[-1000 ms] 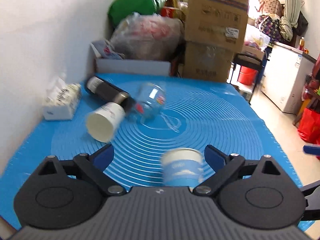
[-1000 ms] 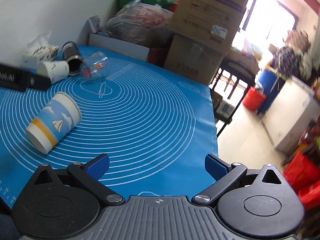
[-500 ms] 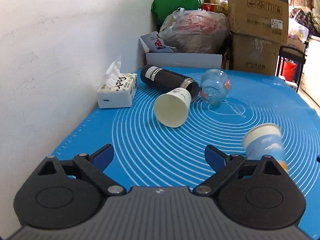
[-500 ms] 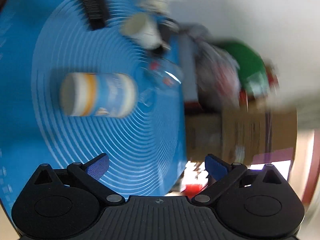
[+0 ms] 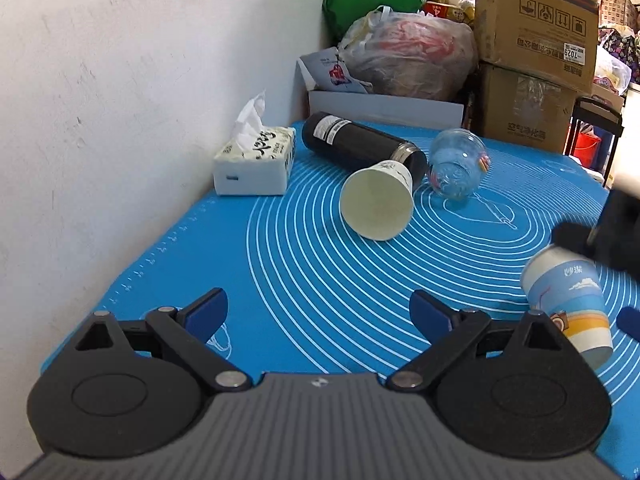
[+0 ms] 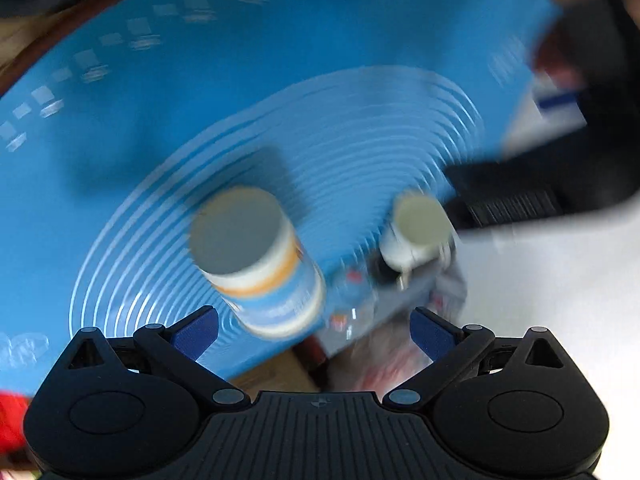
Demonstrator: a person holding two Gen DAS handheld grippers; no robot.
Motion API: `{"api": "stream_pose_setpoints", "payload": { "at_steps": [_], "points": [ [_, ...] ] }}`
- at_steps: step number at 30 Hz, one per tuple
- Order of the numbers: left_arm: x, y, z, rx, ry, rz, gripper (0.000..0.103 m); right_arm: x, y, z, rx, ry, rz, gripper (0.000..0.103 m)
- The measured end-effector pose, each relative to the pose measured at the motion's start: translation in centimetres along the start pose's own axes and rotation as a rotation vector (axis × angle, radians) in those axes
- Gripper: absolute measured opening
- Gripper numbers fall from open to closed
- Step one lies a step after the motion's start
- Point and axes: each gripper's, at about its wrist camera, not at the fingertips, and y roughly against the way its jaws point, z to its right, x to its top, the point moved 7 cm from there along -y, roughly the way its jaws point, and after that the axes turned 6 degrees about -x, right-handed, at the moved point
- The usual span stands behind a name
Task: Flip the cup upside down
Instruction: 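Roll the right tool over and grasp the lying cup, then turn the cup with the right tool and stand it rim-down on the mat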
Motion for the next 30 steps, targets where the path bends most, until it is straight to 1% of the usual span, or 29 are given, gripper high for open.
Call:
{"api": "stream_pose_setpoints", "payload": {
  "at_steps": [3,5,8,11,13,14,15,16,17,18,20,24,27,30],
  "points": [
    [0.0,-0.1,-0.3,0.0,0.013,-0.002,0.097,1.3,-0.4,-0.9,0.048,0.083,0.038,0.103],
    [0.0,-0.1,-0.6,-0.003,0.031,-0.006,0.097,1.5,-1.1,-1.4,0.078,0.127,0.054,0.103],
    [-0.1,-0.2,-1.0,-0.011,0.048,-0.013,0.097,2.0,-2.1,-2.3,0.102,0.185,0.055,0.1],
    [-0.1,-0.1,-1.1,-0.01,0.044,-0.009,0.097,2.4,-3.1,-2.7,0.12,0.215,0.056,0.092],
    [-0.1,0.0,-1.1,-0.009,0.039,-0.004,0.097,2.5,-3.5,-3.0,0.129,0.228,0.068,0.081],
    [-0.1,0.0,-1.1,-0.012,0.039,-0.004,0.097,2.6,-3.6,-3.0,0.132,0.233,0.073,0.078],
    [-0.1,0.0,-1.1,-0.014,0.039,-0.004,0.097,1.9,-3.8,-2.9,0.133,0.238,0.08,0.074],
    [-0.1,0.0,-1.1,-0.017,0.038,-0.005,0.097,1.8,-3.8,-3.1,0.136,0.243,0.086,0.065],
    [-0.1,0.0,-1.0,-0.019,0.038,-0.005,0.097,1.8,-3.8,-3.1,0.139,0.251,0.089,0.06],
    [-0.1,0.0,-1.0,-0.021,0.037,-0.006,0.097,1.9,-3.8,-3.2,0.14,0.26,0.094,0.057],
    [-0.1,-0.1,-0.9,-0.022,0.034,-0.006,0.097,1.8,-3.7,-3.4,0.134,0.28,0.1,0.057],
    [-0.1,0.0,-0.9,-0.022,0.031,-0.002,0.097,1.6,-3.3,-3.4,0.119,0.279,0.111,0.056],
    [-0.1,0.0,-0.9,-0.023,0.033,-0.003,0.097,1.3,-3.0,-3.1,0.106,0.231,0.103,0.056],
    [-0.1,-0.1,-0.9,-0.024,0.036,-0.003,0.097,0.6,-2.7,-2.2,0.09,0.132,0.095,0.056]
  ]
}}
